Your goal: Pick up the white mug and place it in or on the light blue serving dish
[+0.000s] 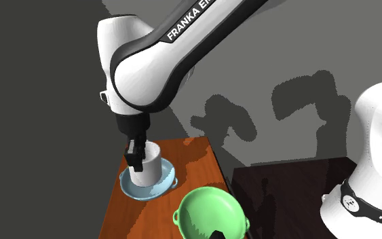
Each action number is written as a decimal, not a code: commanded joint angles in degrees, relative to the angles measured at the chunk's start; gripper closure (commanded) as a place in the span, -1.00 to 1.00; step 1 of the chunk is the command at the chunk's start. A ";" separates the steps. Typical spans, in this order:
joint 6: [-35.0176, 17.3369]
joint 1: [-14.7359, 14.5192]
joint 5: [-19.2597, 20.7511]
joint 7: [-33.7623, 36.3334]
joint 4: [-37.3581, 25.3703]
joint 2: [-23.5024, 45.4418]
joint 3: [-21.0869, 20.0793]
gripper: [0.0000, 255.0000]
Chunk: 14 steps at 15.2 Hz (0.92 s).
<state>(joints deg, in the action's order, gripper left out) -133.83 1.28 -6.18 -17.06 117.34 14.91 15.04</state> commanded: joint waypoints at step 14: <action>6.27 -0.42 1.80 1.20 -2.13 -4.34 0.56 -1.00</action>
<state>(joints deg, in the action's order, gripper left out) -127.63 0.86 -4.40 -15.86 115.22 10.62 15.60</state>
